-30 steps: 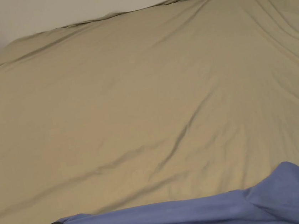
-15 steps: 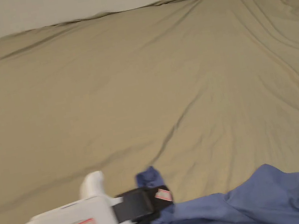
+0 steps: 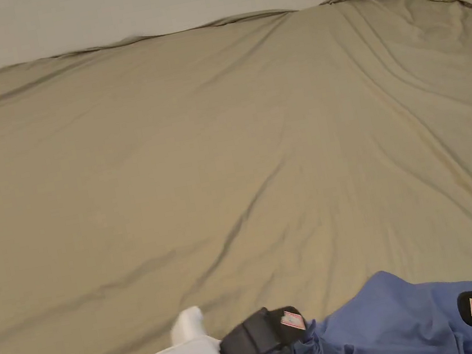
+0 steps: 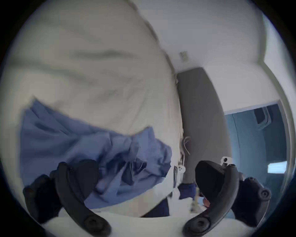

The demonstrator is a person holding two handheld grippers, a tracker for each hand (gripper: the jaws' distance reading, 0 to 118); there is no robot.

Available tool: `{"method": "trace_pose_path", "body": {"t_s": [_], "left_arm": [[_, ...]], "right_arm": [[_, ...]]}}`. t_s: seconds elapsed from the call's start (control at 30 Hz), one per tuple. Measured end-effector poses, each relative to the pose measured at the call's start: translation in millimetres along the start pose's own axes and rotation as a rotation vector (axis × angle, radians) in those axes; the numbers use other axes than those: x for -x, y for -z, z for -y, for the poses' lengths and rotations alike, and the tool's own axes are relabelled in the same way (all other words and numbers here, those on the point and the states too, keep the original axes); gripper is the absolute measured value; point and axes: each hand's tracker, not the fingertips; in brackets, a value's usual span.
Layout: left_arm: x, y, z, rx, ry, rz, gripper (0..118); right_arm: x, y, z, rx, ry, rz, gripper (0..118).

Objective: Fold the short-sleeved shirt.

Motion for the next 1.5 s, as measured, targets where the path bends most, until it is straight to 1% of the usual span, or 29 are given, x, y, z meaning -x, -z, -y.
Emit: {"method": "trace_pose_path", "body": {"t_s": [0.07,0.1,0.13,0.17,0.2,0.23,0.27,0.33,0.4,0.47,0.53,0.6,0.63,0.7,0.8,0.87,0.97,1.0,1.03,1.1,1.13,1.17,1.2,1.23,1.27,1.3,1.4,1.47,1.5], "left_arm": [[-1,-12,-3,-0.013,0.082,-0.133,118],[1,-8,-3,0.02,0.12,-0.204,116],[9,6,-3,0.041,0.155,-0.265,98],[11,21,4,0.076,0.216,-0.321,47],[10,37,13,0.123,0.262,-0.347,25],[6,56,24,0.168,0.295,-0.374,25],[5,79,35,0.219,0.369,-0.448,25],[0,103,56,0.264,0.477,-0.449,25],[-14,114,68,0.19,0.534,-0.508,25],[-24,121,75,0.183,0.549,-0.519,25],[-31,123,83,0.162,0.579,-0.572,25],[-36,128,95,0.144,0.644,-0.608,25],[-37,129,97,0.134,0.653,-0.628,25],[-38,127,97,0.126,0.619,-0.616,25],[-59,119,99,0.134,0.618,-0.548,25],[-71,109,98,0.16,0.607,-0.442,25],[-73,79,74,0.227,0.457,-0.179,25],[-68,64,64,0.218,0.401,-0.114,25],[-61,50,54,0.206,0.352,-0.056,25],[-45,14,29,0.145,0.294,-0.009,25],[-31,1,18,0.117,0.265,0.005,30],[-14,-14,5,0.087,0.226,0.02,78],[2,-26,-5,0.044,0.185,0.006,118],[18,-33,-15,0.017,0.142,-0.036,118],[35,-37,-24,0.02,0.106,-0.123,118],[52,-43,-33,-0.104,0.105,-0.11,118],[98,-47,-29,0.0,0.01,-0.149,118],[101,-35,-32,0.058,0.023,-0.116,118],[105,-27,-26,0.091,0.033,-0.068,118]], "right_arm": [[0,1,-1,0.003,-0.009,-0.005,3],[0,2,-1,0.004,-0.015,-0.006,3],[1,2,-1,0.003,-0.019,-0.005,3],[1,3,-1,0.002,-0.02,-0.006,3],[1,3,-1,-0.001,-0.018,-0.011,3],[2,4,0,-0.003,-0.013,-0.014,3],[2,3,0,-0.006,-0.007,-0.015,3],[2,1,2,-0.007,-0.005,-0.013,3],[2,-5,4,-0.01,-0.01,-0.004,3],[1,-10,5,-0.011,-0.008,0.001,3],[0,-14,7,-0.012,-0.007,0.01,3],[-1,-17,7,-0.016,-0.008,0.022,3],[-1,-17,7,-0.018,-0.006,0.024,3],[-1,-19,7,-0.026,0.003,0.025,3],[0,-19,8,-0.029,0.009,0.015,3],[2,-19,7,-0.029,0.005,0.016,3],[5,-20,6,-0.037,-0.004,0.015,3],[5,-21,6,-0.041,-0.002,0.007,3],[6,-22,6,-0.043,-0.001,0.0,3],[6,-23,6,-0.046,-0.005,-0.011,3],[6,-23,6,-0.045,-0.007,-0.014,3],[5,-22,6,-0.043,-0.01,-0.017,3],[5,-22,6,-0.042,-0.01,-0.019,3],[5,-21,5,-0.041,-0.01,-0.021,3],[5,-19,5,-0.039,-0.009,-0.021,3],[4,-17,5,-0.037,-0.007,-0.023,3],[5,-15,6,-0.026,-0.005,-0.04,3],[6,-13,5,-0.018,-0.008,-0.052,3],[6,-12,5,-0.015,-0.01,-0.058,3]]}}
